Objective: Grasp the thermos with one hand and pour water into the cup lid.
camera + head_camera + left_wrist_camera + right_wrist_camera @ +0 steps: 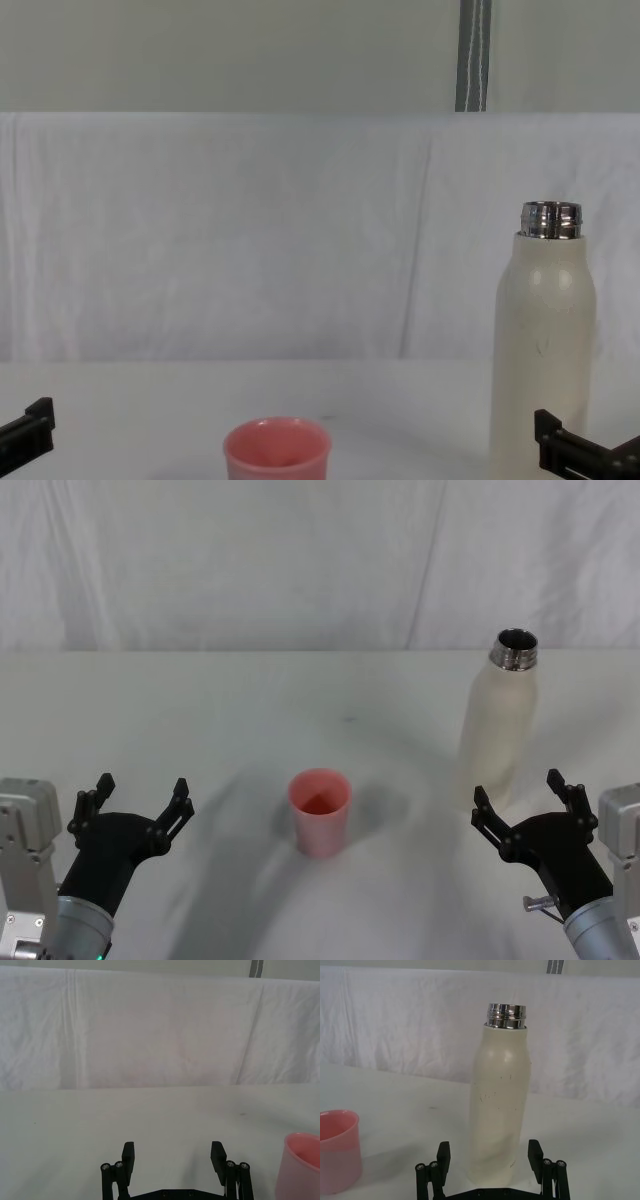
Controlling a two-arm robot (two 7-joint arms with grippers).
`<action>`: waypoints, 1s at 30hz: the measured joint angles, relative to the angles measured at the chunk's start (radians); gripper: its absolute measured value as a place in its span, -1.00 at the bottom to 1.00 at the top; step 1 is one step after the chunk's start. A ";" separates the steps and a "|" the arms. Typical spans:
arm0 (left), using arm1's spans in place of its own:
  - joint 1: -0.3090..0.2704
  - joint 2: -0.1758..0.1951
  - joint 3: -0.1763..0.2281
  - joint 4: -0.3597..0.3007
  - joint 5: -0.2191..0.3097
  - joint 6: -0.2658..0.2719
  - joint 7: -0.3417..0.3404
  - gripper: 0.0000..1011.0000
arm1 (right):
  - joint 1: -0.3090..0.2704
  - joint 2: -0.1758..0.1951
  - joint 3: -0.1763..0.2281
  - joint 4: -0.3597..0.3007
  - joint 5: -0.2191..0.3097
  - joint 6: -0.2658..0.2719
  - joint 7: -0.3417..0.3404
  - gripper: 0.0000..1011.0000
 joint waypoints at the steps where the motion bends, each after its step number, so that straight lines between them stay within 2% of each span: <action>1: 0.000 0.000 0.000 0.000 0.000 0.000 0.000 0.98 | 0.000 0.000 0.000 0.000 0.000 0.000 0.000 0.98; 30: 0.000 0.000 0.000 0.000 0.000 0.000 0.000 0.98 | 0.000 0.000 0.000 0.000 0.000 0.000 0.000 0.98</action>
